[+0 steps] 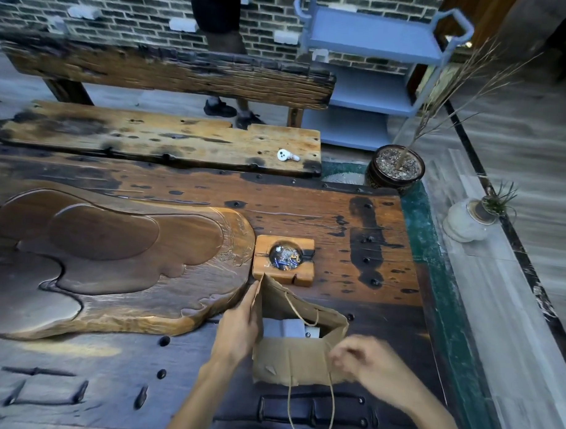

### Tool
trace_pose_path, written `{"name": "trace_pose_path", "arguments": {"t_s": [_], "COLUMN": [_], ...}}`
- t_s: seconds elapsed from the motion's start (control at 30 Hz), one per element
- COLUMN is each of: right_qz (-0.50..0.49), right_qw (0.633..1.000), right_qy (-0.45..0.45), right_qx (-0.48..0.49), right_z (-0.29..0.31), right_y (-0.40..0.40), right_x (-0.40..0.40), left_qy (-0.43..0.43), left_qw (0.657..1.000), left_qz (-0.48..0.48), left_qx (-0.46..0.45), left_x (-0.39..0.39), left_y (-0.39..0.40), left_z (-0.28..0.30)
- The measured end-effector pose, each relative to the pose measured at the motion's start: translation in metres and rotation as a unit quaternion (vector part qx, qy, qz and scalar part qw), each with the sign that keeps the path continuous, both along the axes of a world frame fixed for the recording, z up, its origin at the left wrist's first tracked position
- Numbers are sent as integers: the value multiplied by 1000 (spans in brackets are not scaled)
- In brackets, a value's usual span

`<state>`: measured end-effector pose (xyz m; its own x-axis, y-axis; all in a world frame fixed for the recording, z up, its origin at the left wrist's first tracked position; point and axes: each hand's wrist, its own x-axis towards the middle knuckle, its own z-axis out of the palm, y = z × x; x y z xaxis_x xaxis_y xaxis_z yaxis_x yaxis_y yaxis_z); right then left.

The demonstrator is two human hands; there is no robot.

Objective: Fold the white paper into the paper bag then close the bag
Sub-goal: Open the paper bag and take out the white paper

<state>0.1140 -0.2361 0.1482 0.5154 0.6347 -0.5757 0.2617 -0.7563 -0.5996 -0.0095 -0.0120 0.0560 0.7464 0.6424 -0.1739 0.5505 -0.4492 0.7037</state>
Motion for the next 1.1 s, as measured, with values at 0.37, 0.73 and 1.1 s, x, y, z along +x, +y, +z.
{"name": "trace_pose_path", "arguments": {"t_s": [0.37, 0.73, 1.1], "right_qz": [40, 163, 344], "right_qw": [986, 947, 842], "right_qy": [-74, -90, -75], "right_qx": [-145, -261, -408], "right_z": [-79, -72, -83], "right_y": [85, 80, 59], "right_x": [-12, 11, 43], "left_qy": [10, 11, 16], "left_qw": [999, 999, 999], "left_qz": [-34, -7, 23], "left_qx": [-18, -42, -34], "left_x": [-4, -6, -3], "left_y": [-2, -1, -2], "left_z": [-5, -5, 1]}}
